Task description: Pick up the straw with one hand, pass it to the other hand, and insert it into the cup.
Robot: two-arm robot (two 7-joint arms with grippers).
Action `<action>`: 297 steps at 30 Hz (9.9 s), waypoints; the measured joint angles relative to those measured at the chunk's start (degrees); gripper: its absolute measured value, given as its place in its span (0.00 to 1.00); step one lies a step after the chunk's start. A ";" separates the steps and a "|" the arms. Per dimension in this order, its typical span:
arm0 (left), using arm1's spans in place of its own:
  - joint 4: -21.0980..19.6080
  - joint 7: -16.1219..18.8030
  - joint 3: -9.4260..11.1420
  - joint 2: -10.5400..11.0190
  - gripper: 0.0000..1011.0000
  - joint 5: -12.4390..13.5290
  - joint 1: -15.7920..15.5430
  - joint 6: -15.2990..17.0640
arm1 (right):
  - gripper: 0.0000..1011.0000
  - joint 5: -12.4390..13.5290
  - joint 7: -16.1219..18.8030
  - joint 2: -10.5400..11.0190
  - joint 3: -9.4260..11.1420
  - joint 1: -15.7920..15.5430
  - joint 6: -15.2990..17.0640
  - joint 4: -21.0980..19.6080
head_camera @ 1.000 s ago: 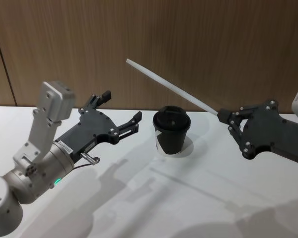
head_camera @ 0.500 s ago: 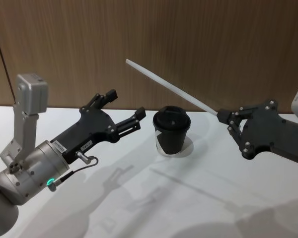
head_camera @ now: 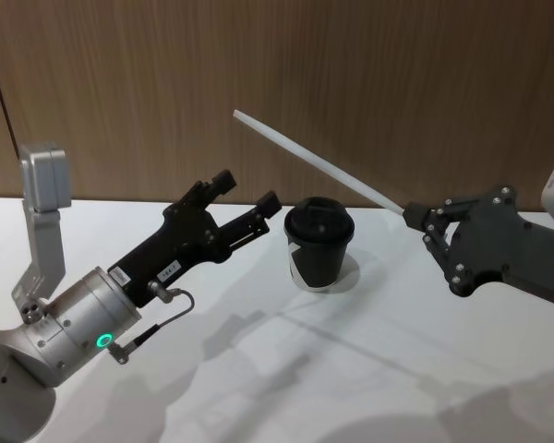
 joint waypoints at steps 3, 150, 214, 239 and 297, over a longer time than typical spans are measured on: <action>1.07 -1.18 0.24 -0.88 0.99 -1.59 -0.39 0.01 | 0.00 0.00 0.00 0.00 0.00 0.00 0.00 0.00; 11.71 -10.79 6.50 -6.35 0.00 -9.77 -10.11 -4.22 | 0.86 0.00 -0.01 0.00 0.00 0.00 0.01 0.00; 3.83 8.34 10.28 0.68 0.00 14.56 -17.88 8.02 | 0.99 0.00 -0.01 0.00 0.00 0.00 0.01 0.00; 5.81 8.13 12.53 -0.08 0.00 21.32 -20.33 7.03 | 0.99 -0.01 -0.01 0.00 0.00 0.00 0.01 0.00; 15.59 1.84 12.83 -3.73 0.19 22.81 -23.67 7.42 | 0.99 0.00 0.00 0.00 0.00 0.00 0.01 0.00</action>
